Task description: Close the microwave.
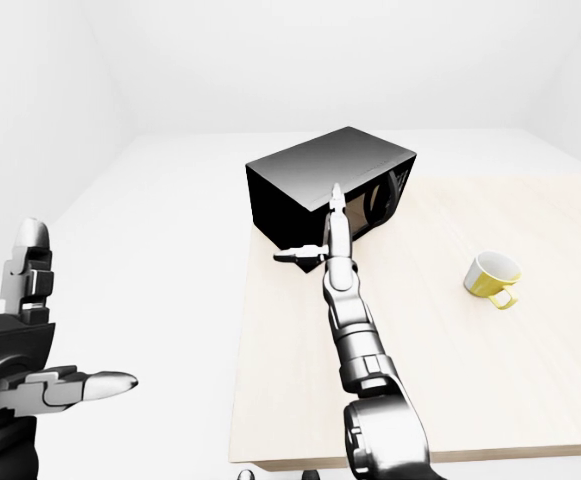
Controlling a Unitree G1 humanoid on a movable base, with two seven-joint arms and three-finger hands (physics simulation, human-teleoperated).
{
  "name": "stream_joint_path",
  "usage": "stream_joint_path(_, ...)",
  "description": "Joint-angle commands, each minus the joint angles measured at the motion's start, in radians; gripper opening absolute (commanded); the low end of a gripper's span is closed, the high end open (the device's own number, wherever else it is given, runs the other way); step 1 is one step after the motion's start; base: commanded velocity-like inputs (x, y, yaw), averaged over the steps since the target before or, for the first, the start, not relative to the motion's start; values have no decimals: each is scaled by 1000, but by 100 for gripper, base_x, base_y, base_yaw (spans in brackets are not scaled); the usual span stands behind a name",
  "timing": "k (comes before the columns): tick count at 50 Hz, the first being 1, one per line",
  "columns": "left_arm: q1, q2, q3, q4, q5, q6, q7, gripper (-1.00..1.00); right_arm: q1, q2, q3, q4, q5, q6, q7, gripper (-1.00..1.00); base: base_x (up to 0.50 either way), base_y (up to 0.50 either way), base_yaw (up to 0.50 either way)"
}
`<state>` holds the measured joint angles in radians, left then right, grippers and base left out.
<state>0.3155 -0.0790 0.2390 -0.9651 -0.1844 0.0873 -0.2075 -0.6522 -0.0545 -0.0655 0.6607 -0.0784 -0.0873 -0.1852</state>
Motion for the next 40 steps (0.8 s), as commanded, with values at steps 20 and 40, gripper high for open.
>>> stream_joint_path(20, 1, -5, 3, -10, -1, 0, -8, 100, -242, 14, 14, 385, 15, 0, 41, 100, 1, 0, 0)
stream_joint_path(40, -1, -1, 2, 0, 3, 0, -4, 100, 393, 34, 67, -733, -121, 175, 91, 100, 0, 0, 0)
